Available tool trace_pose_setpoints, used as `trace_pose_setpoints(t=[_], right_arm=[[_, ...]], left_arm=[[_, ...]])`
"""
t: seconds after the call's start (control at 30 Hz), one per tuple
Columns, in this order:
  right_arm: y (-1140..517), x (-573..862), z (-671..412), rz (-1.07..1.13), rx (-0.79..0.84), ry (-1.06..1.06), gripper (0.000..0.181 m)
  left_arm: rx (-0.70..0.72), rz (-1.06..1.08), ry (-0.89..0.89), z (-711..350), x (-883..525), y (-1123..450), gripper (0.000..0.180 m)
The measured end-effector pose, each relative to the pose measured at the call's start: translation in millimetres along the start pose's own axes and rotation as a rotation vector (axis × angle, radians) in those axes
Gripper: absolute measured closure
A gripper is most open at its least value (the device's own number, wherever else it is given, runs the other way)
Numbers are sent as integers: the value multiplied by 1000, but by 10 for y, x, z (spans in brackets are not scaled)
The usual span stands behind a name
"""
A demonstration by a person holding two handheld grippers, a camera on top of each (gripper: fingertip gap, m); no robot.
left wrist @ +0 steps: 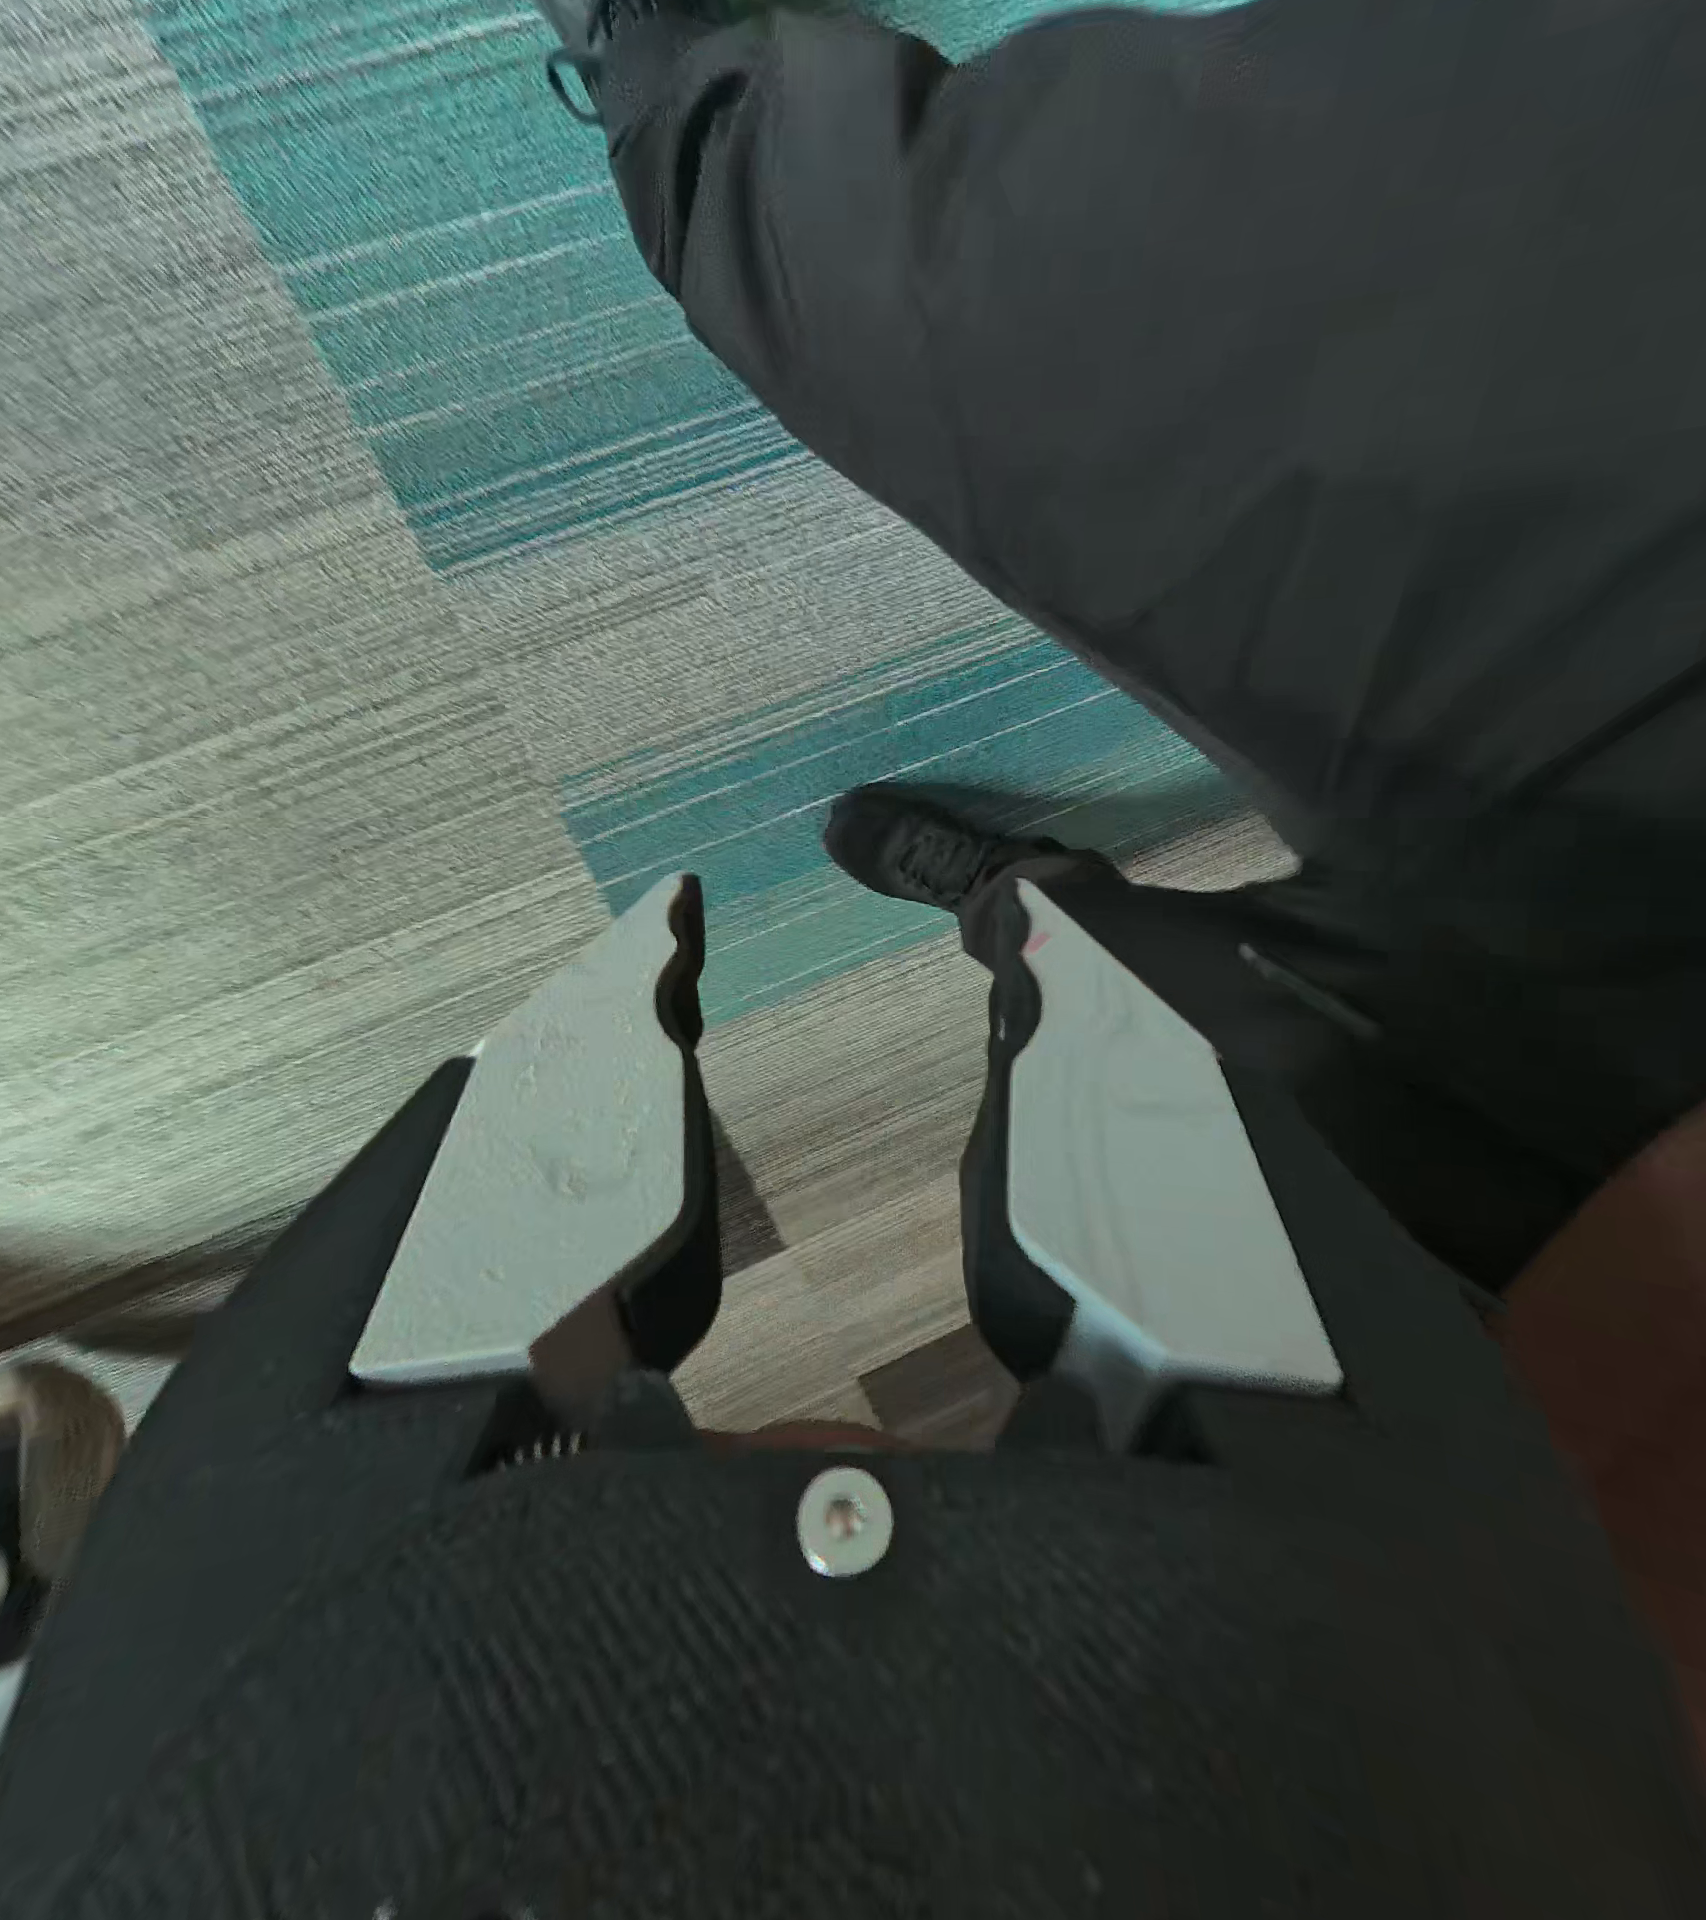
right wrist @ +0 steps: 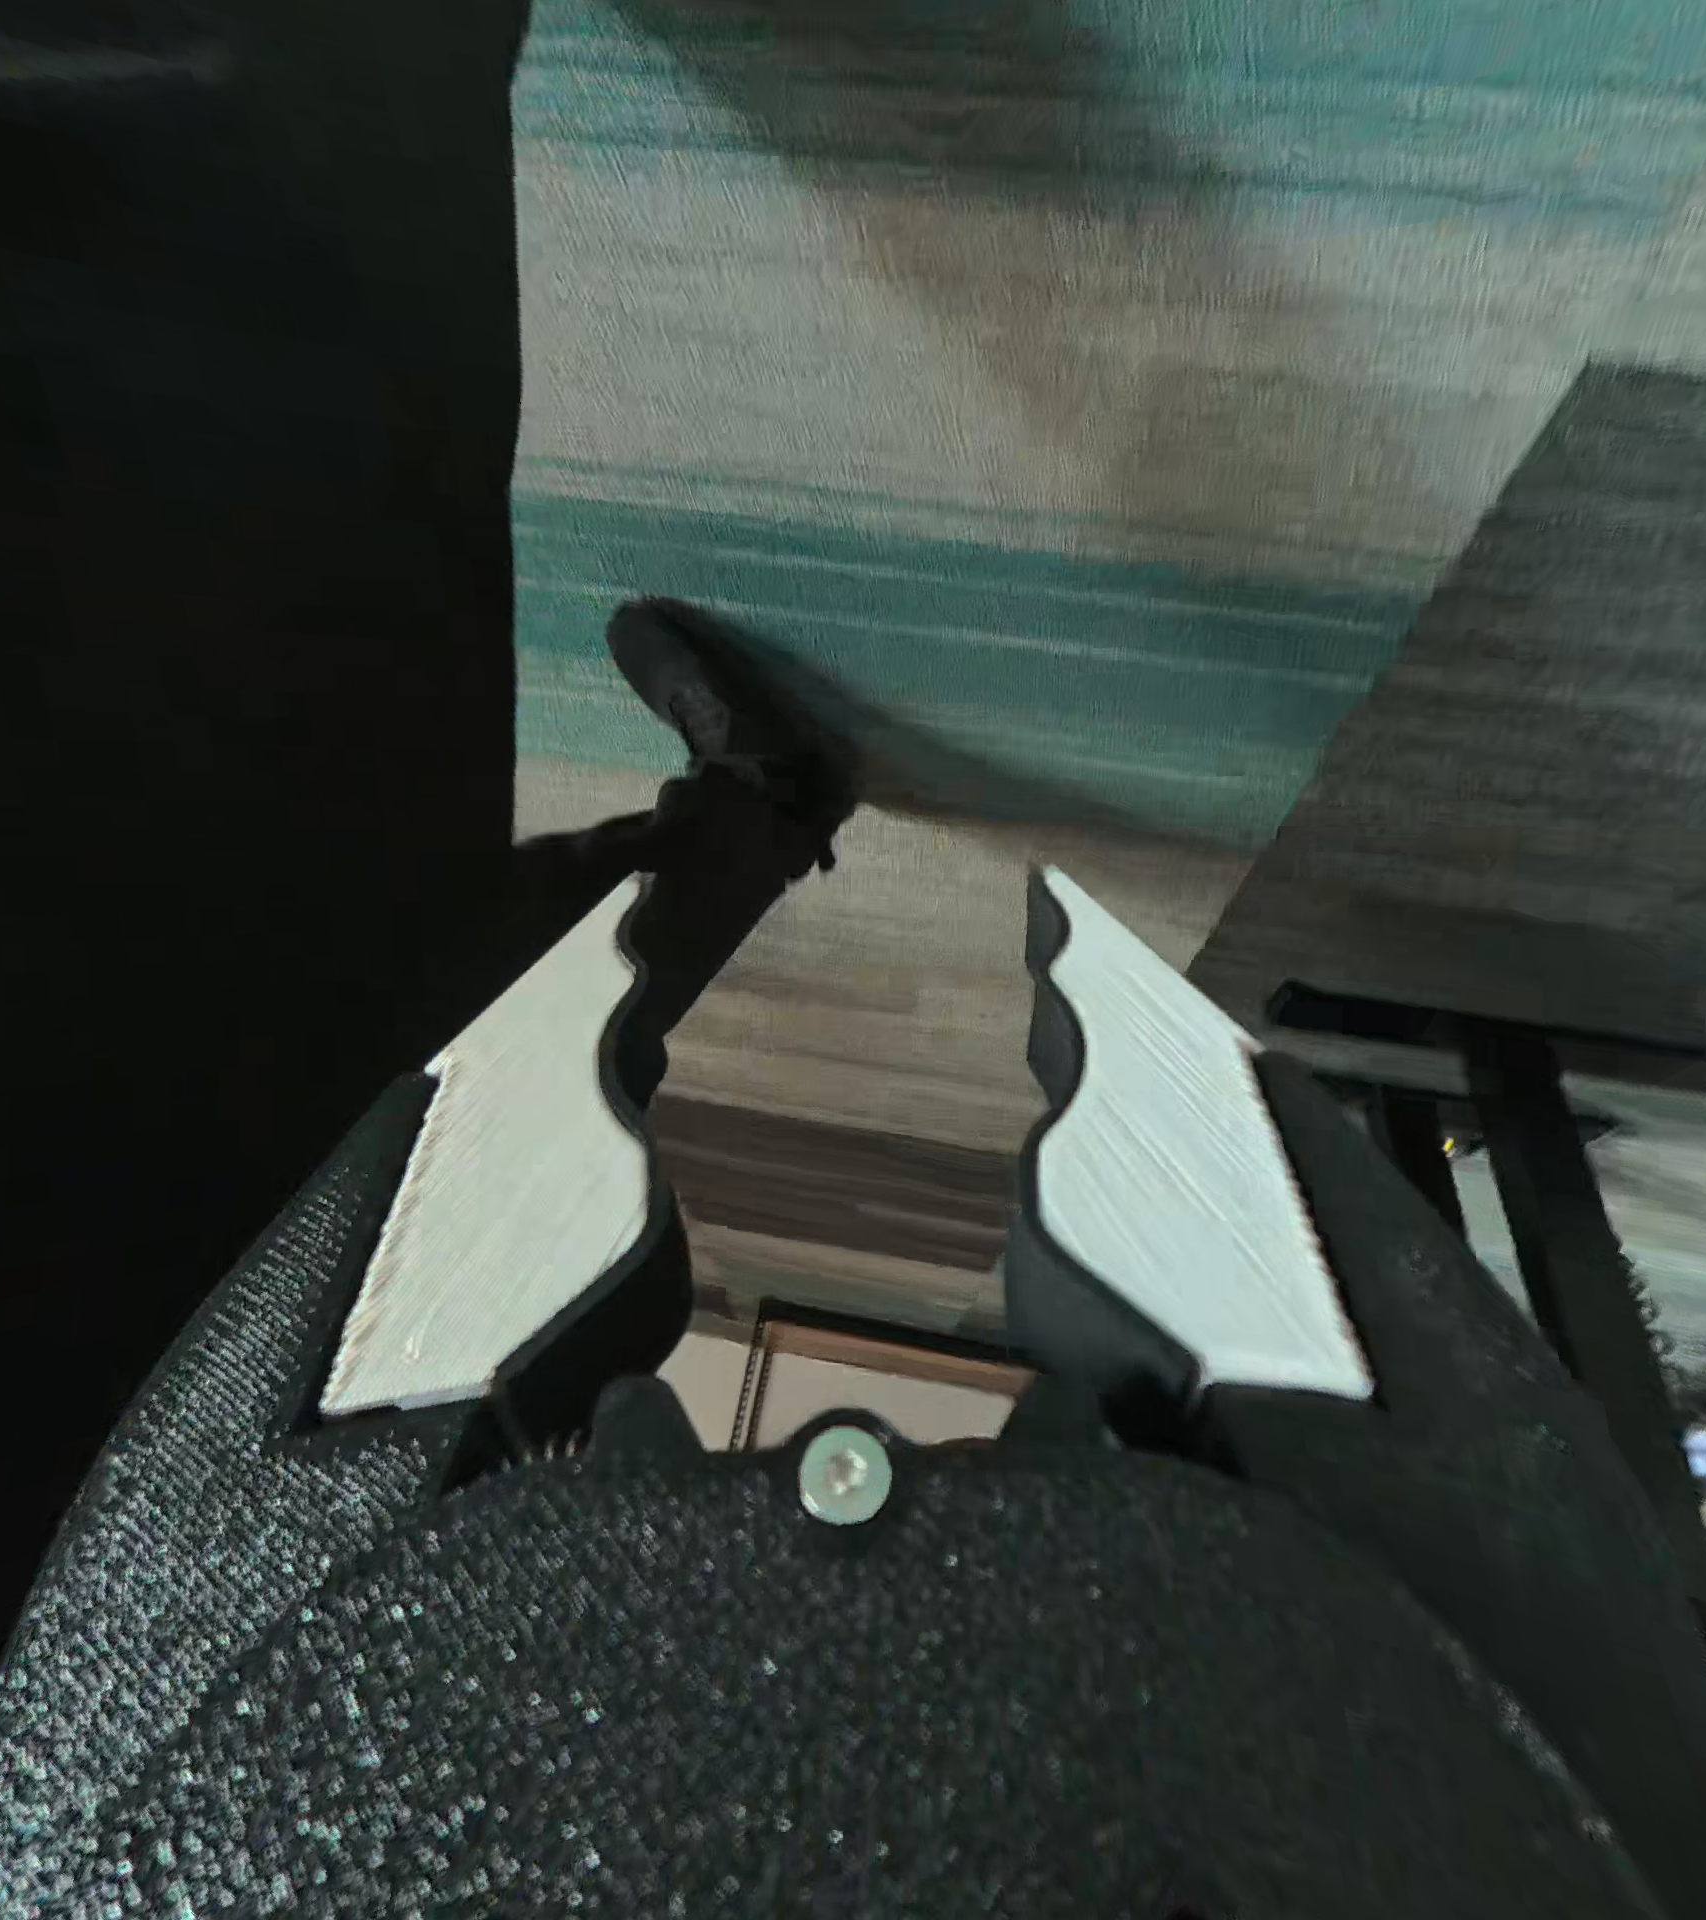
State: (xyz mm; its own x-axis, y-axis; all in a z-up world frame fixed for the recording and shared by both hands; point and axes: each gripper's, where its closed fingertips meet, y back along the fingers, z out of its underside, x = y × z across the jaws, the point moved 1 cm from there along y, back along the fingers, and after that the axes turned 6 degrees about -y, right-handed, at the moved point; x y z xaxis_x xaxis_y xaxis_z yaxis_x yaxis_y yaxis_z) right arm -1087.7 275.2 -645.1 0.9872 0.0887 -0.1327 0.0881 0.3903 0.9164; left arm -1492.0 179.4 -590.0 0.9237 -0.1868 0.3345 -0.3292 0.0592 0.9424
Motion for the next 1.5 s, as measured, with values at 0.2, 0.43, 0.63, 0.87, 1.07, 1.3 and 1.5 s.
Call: trace_pose_setpoints(t=[0.2, 0.43, 0.63, 0.87, 1.07, 1.3, 1.5], right_arm=[[1333, -1391, -2379, 90, 404, 393, 118], [4360, -2667, -3465, 142, 1180, 500, 119], [4940, -1251, -3073, 198, 1277, -181, 124], [3123, -1378, -1246, 151, 960, -700, 133], [3151, -1385, -1081, 206, 970, -841, 128], [2994, -1269, -1166, 213, 1004, -955, 128], [2740, -705, -1436, 159, 1005, -999, 128]], left_arm=[[102, -243, -3, -1342, -1109, 863, 118], [485, -206, -428, -4227, -770, 2337, 105], [281, 230, -1015, -5100, 711, 2222, 114], [33, 368, -1294, -4444, 1019, 1628, 121], [-24, 294, -1365, -4549, 914, 1476, 115], [-52, 189, -1410, -5100, 955, 1156, 114], [-122, 96, -1420, -5684, 1183, 778, 115]])
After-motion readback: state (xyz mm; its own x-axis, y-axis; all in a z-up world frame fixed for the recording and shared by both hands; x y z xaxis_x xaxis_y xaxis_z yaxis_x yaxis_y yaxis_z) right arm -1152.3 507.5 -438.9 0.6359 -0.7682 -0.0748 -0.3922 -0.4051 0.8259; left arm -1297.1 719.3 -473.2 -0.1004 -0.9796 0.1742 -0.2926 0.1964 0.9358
